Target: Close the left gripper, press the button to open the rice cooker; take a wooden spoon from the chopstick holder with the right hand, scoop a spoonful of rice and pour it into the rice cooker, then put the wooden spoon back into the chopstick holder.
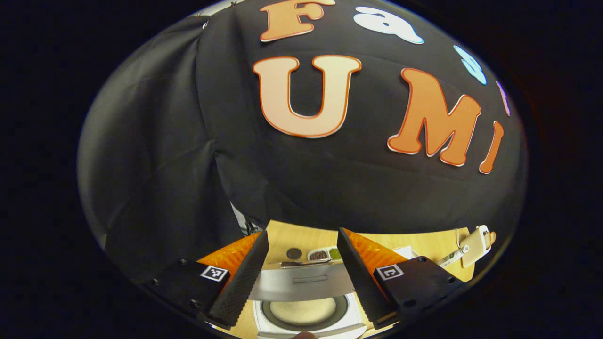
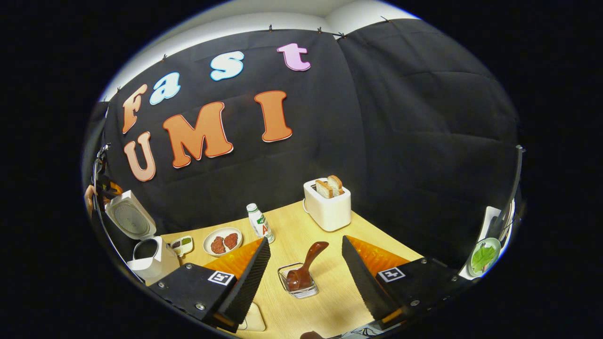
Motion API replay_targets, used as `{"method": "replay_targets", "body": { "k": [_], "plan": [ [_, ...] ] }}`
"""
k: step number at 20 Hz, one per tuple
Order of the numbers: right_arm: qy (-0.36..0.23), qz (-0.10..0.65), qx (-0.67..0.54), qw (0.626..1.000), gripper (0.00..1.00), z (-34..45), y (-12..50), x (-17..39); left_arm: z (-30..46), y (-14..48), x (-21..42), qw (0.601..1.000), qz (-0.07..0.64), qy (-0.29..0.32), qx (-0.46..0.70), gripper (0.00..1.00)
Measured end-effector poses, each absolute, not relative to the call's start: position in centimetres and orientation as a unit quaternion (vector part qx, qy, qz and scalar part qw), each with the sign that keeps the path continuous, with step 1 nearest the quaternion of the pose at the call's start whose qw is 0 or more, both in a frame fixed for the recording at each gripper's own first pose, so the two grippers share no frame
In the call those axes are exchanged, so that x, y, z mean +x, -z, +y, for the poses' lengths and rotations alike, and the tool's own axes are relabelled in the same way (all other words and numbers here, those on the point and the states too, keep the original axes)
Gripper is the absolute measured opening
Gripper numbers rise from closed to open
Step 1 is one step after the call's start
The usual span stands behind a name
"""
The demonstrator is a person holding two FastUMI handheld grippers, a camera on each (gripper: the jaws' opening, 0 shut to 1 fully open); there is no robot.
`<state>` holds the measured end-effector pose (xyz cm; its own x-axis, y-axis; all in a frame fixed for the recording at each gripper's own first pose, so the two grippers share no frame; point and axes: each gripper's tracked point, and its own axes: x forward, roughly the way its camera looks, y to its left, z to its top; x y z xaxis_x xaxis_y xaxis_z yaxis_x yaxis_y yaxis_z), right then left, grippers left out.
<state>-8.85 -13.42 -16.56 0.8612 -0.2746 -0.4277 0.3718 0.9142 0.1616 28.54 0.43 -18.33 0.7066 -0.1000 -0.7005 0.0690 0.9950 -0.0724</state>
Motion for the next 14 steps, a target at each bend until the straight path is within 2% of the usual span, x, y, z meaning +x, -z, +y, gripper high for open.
{"method": "replay_targets", "body": {
  "k": [3, 8, 9, 10, 14],
  "plan": [
    [0.153, 0.200, 0.115, 0.961, 0.95, -13.0, 16.4, -8.4, -0.7, 23.2, 22.8, 0.866, 0.496, 0.043, -0.040, 0.99],
    [0.128, 0.197, 0.117, 0.965, 0.95, -12.6, 16.3, -7.2, -0.1, 26.3, 18.5, 0.837, 0.546, 0.043, -0.017, 0.98],
    [0.123, 0.196, 0.118, 0.966, 1.00, -12.5, 16.3, -7.0, 0.0, 26.9, 17.5, 0.829, 0.558, 0.045, -0.013, 0.98],
    [0.118, 0.196, 0.117, 0.966, 0.95, -12.4, 16.3, -6.8, 0.1, 27.6, 16.5, 0.821, 0.568, 0.046, -0.008, 0.98],
    [0.105, 0.198, 0.116, 0.968, 0.95, -11.8, 16.4, -6.5, -0.5, 32.4, 12.6, 0.783, 0.622, 0.026, 0.005, 1.00]
  ]
}}
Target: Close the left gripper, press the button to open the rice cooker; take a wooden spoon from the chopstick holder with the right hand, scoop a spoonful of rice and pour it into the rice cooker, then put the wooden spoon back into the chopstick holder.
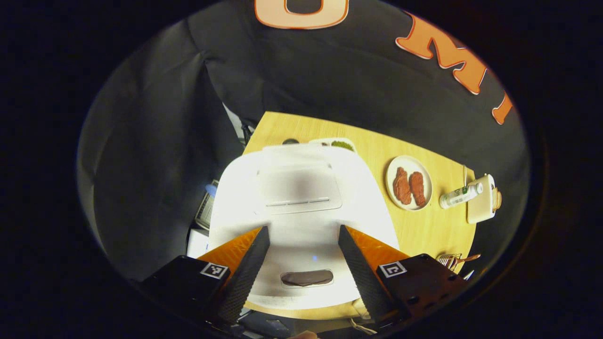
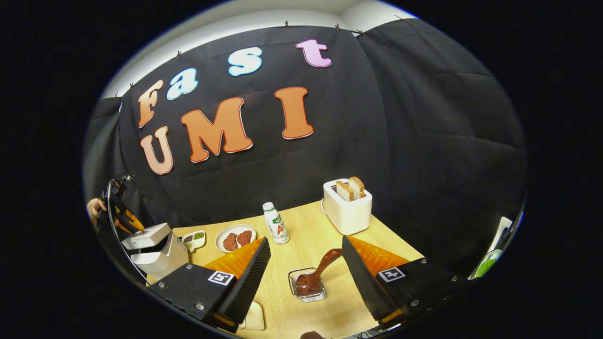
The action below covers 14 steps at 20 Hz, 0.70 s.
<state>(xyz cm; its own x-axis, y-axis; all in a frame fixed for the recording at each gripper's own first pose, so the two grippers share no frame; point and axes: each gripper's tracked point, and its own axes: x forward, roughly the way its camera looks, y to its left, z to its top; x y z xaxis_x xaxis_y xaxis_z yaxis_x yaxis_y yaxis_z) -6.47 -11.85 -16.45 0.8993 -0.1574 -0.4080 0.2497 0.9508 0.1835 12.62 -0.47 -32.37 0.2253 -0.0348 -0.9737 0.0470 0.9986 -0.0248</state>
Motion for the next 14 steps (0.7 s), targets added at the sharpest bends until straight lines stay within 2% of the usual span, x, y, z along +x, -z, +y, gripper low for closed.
{"method": "replay_targets", "body": {
  "k": [2, 3, 4, 5, 8, 11, 14],
  "plan": [
    [0.101, 0.197, 0.111, 0.969, 0.95, -12.0, 16.7, -6.5, -0.6, 34.2, 11.1, 0.758, 0.652, 0.010, -0.001, 0.97],
    [0.098, 0.197, 0.106, 0.970, 0.95, -12.0, 16.7, -6.5, -0.5, 34.7, 12.4, 0.777, 0.630, 0.008, 0.003, 0.98],
    [0.096, 0.197, 0.102, 0.970, 0.95, -11.8, 16.7, -6.4, -0.6, 34.5, 11.2, 0.761, 0.649, 0.004, 0.000, 0.98],
    [0.094, 0.196, 0.100, 0.971, 0.95, -11.8, 16.6, -6.5, -0.6, 35.0, 12.1, 0.773, 0.635, 0.005, 0.002, 0.99],
    [0.089, 0.190, 0.103, 0.972, 0.95, -11.2, 16.2, -6.4, -0.8, 34.7, 11.6, 0.771, 0.636, 0.000, -0.009, 1.00],
    [0.089, 0.180, 0.085, 0.976, 0.95, -11.3, 15.6, -6.4, -1.3, 34.9, 12.4, 0.807, 0.590, 0.019, -0.011, 0.98],
    [0.100, 0.167, 0.051, 0.980, 0.95, -12.1, 14.7, -5.9, -3.5, 31.6, 12.7, 0.847, 0.527, 0.048, -0.044, 1.00]
  ]
}}
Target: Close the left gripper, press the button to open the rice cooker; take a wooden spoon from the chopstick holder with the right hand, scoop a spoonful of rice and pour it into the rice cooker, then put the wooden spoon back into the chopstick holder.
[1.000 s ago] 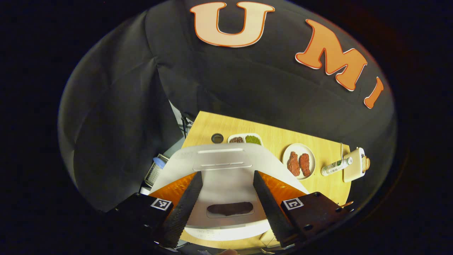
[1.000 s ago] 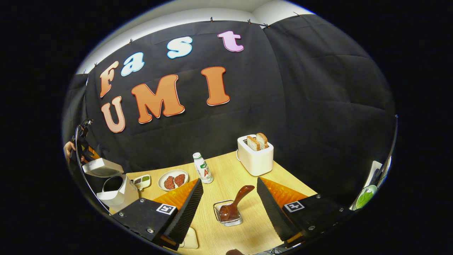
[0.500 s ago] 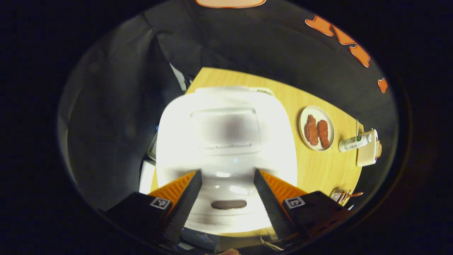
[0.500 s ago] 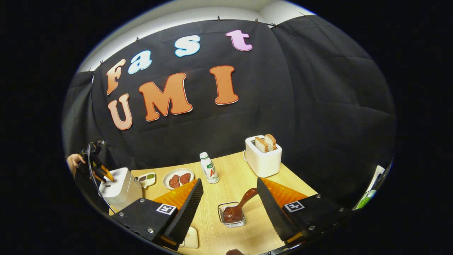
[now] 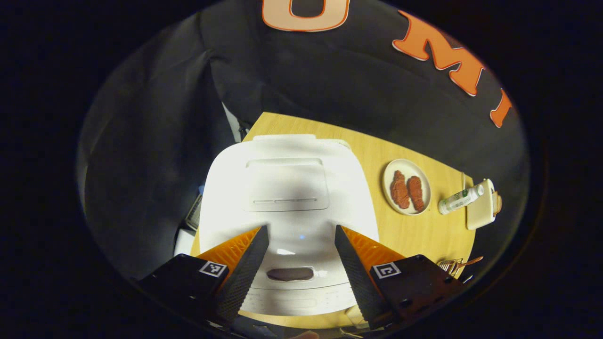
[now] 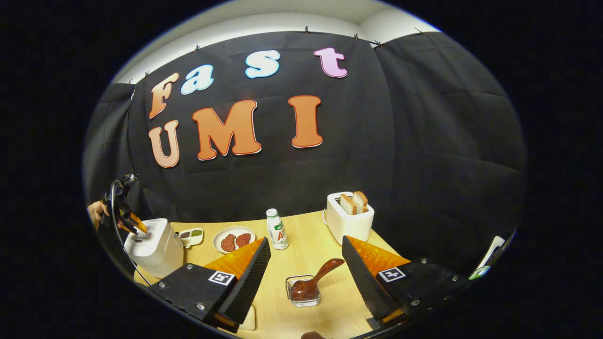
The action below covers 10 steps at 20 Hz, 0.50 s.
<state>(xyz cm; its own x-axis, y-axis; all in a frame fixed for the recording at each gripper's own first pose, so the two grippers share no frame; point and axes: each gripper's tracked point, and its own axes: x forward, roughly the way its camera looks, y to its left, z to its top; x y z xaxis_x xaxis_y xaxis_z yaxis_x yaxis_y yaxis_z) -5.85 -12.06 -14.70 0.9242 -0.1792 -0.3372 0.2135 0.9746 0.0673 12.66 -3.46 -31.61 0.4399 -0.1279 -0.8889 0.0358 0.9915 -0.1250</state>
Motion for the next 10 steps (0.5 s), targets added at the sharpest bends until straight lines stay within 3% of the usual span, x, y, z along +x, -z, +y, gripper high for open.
{"method": "replay_targets", "body": {
  "k": [5, 8, 9, 10],
  "plan": [
    [0.095, 0.121, 0.033, 0.988, 0.95, -11.2, 11.0, -3.7, -3.9, 20.2, 14.0, 0.937, 0.340, 0.079, -0.012, 0.96],
    [0.096, 0.092, 0.007, 0.991, 0.95, -10.9, 9.4, -2.8, -5.1, 13.5, 12.3, 0.968, 0.230, 0.101, -0.008, 0.99],
    [0.091, 0.088, 0.002, 0.992, 1.00, -10.4, 9.2, -2.7, -5.2, 11.2, 11.6, 0.975, 0.194, 0.106, -0.011, 0.99],
    [0.084, 0.087, 0.001, 0.993, 0.95, -9.9, 8.9, -2.5, -5.3, 9.0, 10.5, 0.980, 0.168, 0.106, -0.012, 0.99]
  ]
}}
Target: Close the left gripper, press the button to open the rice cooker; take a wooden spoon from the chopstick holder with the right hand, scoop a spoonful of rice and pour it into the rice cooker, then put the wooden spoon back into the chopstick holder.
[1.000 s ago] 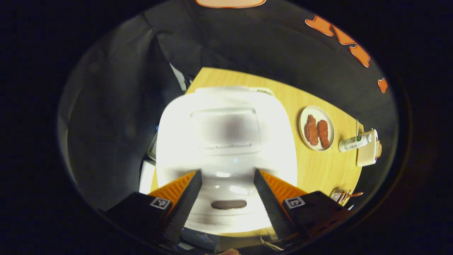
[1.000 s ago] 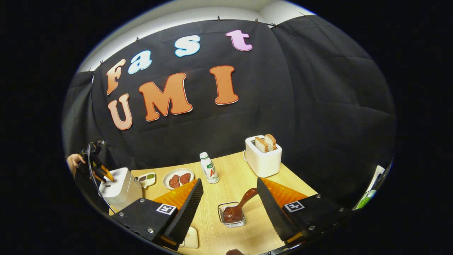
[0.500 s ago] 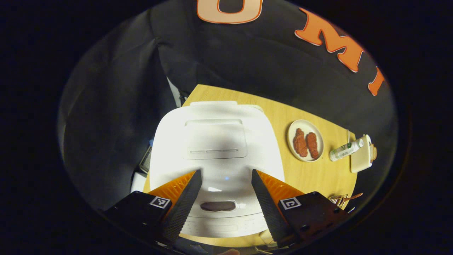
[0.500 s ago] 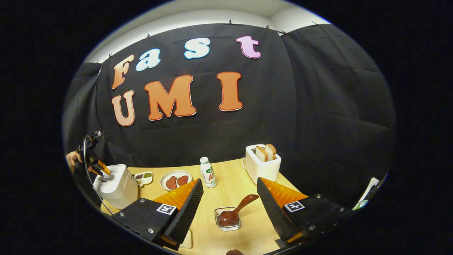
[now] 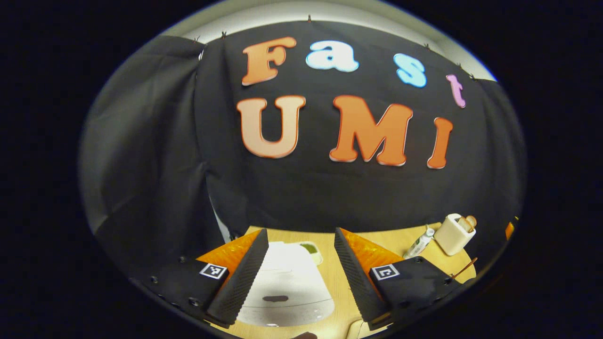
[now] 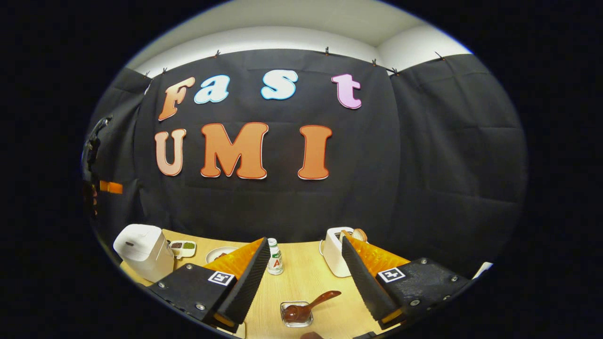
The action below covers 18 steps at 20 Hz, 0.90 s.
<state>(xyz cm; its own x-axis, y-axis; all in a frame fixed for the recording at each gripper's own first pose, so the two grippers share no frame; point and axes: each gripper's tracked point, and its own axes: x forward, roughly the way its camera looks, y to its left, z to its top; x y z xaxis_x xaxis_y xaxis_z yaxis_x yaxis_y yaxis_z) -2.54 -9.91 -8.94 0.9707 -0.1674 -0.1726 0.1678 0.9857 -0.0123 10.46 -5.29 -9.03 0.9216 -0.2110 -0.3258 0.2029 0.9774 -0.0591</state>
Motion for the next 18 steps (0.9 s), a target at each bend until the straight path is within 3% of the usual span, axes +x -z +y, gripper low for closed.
{"method": "replay_targets", "body": {
  "k": [5, 7, 10, 13, 18],
  "plan": [
    [0.040, 0.055, 0.010, 0.998, 0.95, -7.4, 6.5, -2.0, -6.4, 4.7, 7.0, 0.992, 0.083, 0.090, -0.014, 0.92],
    [0.029, 0.033, 0.009, 0.999, 0.95, -6.7, 5.9, -1.9, -8.2, 3.8, 5.7, 0.993, 0.051, 0.101, -0.026, 0.99],
    [0.019, 0.013, 0.013, 1.000, 0.95, -6.1, 5.9, -1.9, -10.4, 4.7, 3.3, 0.993, 0.037, 0.112, -0.014, 0.92],
    [0.019, 0.002, 0.024, 1.000, 0.95, -5.9, 6.0, -1.8, -12.2, 4.2, 1.1, 0.992, 0.004, 0.129, -0.007, 0.92],
    [0.023, 0.004, 0.040, 0.999, 0.95, -5.6, 7.0, -1.9, -13.4, 7.5, -0.4, 0.991, 0.035, 0.127, 0.000, 0.99]
  ]
}}
